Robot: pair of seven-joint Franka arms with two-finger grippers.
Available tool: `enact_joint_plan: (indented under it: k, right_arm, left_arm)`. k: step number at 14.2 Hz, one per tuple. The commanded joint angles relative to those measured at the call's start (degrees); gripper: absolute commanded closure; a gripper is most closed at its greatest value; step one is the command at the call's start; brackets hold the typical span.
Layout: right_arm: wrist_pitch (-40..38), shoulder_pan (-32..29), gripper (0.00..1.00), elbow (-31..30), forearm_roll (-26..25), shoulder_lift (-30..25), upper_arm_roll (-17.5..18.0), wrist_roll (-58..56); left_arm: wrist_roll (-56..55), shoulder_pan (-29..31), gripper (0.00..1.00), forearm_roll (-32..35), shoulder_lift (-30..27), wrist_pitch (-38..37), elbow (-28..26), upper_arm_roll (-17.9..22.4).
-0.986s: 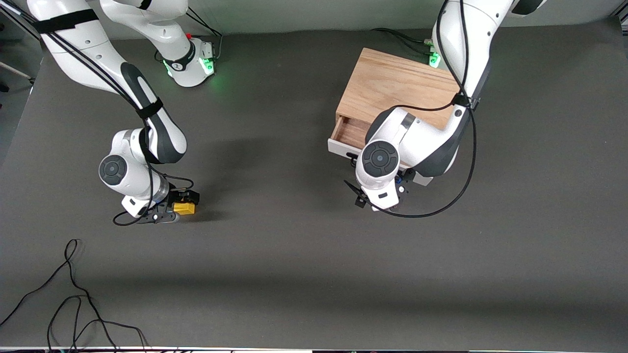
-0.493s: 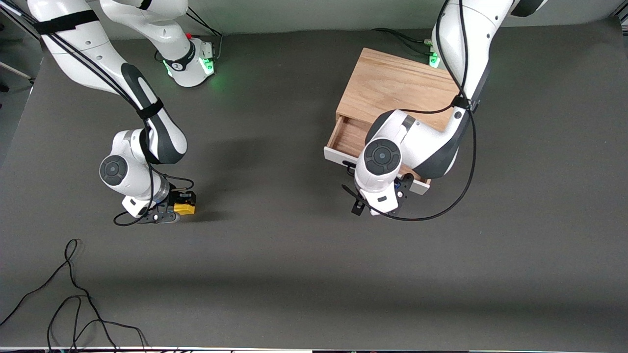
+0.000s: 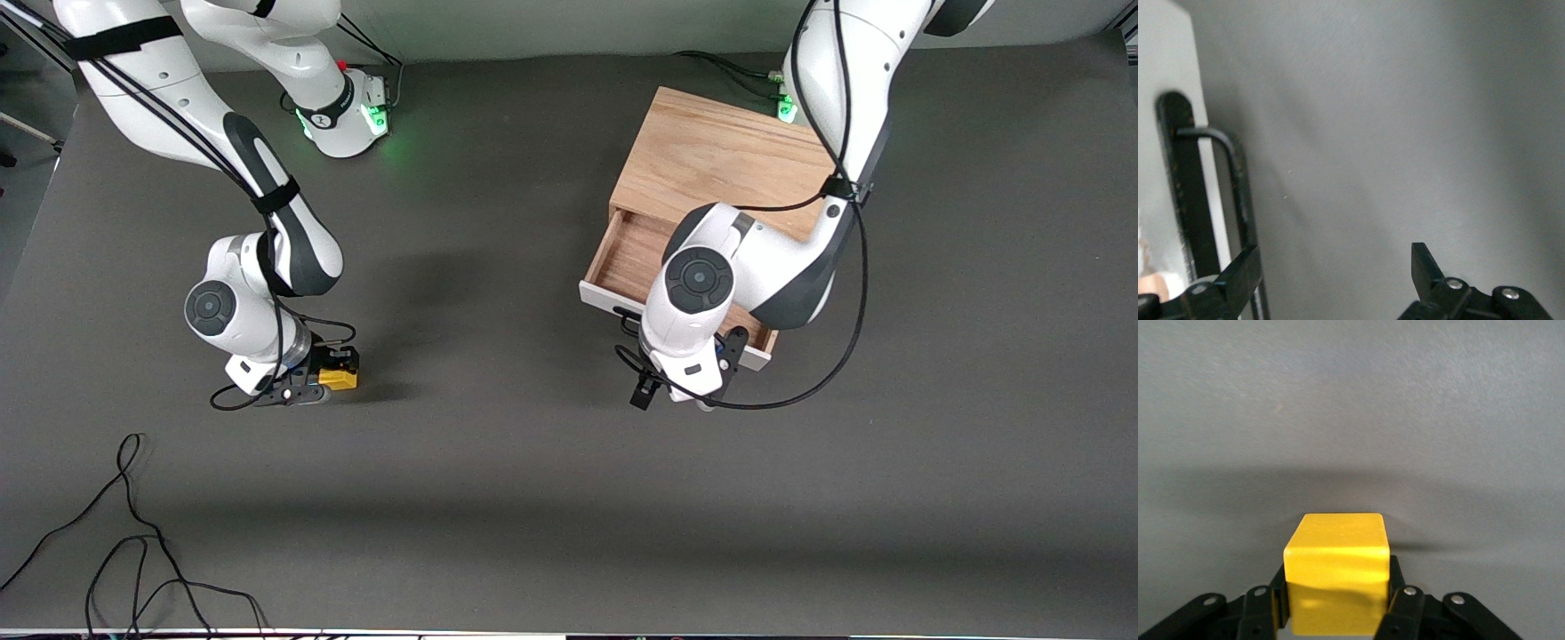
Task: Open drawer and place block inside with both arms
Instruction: 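Lift the cube with the right gripper while the left gripper withdraws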
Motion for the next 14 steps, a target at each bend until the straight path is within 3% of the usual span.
enact_joint_plan:
  k: [1,4,8,10,14]
  right_arm:
    - [-8.7,0.5,0.88,3.5,1.2,-3.5,-0.1,0.2]
    - [-22.9,0.5,0.88,12.3,1.2,-6.2,0.0,0.5]
    - [-45.6,0.5,0.88,32.8,1.3,-5.4,0.1,0.9]
    - [-51.5,0.5,0.88,40.1,1.3,-4.9,0.4,5.4]
    - [-56.8,6.3,0.88,48.2,2.7,-5.0,2.0,16.3]
  left_arm:
    - [2.9,2.3,0.0,1.0,-3.7,-5.0,1.7,-0.1]
    - [8.1,5.1,0.0,0.5,-9.3,-12.2,2.3,-0.2]
    - [25.5,11.4,0.0,-3.4,-17.5,-24.2,1.9,-0.3]
    - [35.1,16.0,0.0,-5.4,-20.9,-29.5,1.6,-0.2]
    - [51.9,23.2,0.0,-5.9,-26.3,-36.6,0.5,-0.1]
